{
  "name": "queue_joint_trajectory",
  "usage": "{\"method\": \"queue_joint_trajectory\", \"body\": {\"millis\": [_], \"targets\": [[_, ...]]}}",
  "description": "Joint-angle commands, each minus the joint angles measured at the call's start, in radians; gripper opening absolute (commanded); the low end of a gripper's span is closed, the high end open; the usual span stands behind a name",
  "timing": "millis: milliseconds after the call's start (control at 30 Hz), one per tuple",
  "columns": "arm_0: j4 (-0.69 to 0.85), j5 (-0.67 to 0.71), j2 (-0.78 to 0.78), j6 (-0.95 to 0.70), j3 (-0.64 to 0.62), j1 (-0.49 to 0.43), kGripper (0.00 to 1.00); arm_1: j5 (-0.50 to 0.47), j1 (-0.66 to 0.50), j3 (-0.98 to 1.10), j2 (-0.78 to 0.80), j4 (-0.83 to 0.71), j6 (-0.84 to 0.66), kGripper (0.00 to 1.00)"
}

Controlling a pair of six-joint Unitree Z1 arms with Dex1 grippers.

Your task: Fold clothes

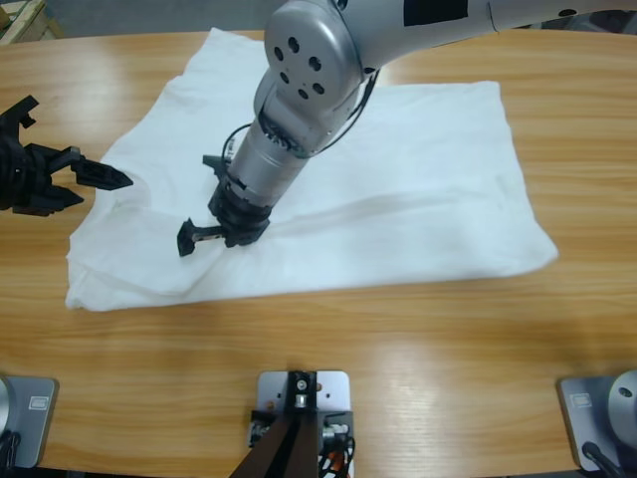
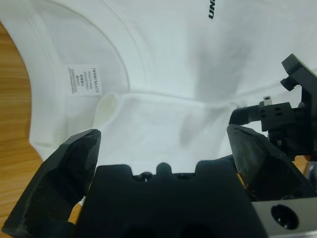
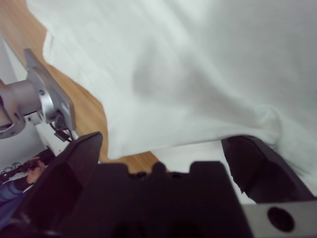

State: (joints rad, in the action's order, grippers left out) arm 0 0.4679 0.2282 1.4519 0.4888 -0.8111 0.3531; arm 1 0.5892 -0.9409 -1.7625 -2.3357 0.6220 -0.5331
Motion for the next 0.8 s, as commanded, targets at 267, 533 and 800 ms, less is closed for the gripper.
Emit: {"method": "queue_joint_trajectory", "body": {"millis": [267, 533, 800], "targets": [[0.011, 0.013, 0.037, -0.021, 0.001, -0.007, 0.991, -0.066, 0.063, -0.154, -0.053, 0.167, 0.067, 1.0], [0.012, 0.018, 0.045, -0.026, -0.002, -0.006, 0.991, -0.096, 0.071, -0.368, -0.119, 0.368, 0.132, 1.0], [0.012, 0.019, 0.044, -0.027, -0.002, -0.006, 0.991, -0.17, 0.071, -0.288, -0.077, 0.373, 0.122, 1.0]]}}
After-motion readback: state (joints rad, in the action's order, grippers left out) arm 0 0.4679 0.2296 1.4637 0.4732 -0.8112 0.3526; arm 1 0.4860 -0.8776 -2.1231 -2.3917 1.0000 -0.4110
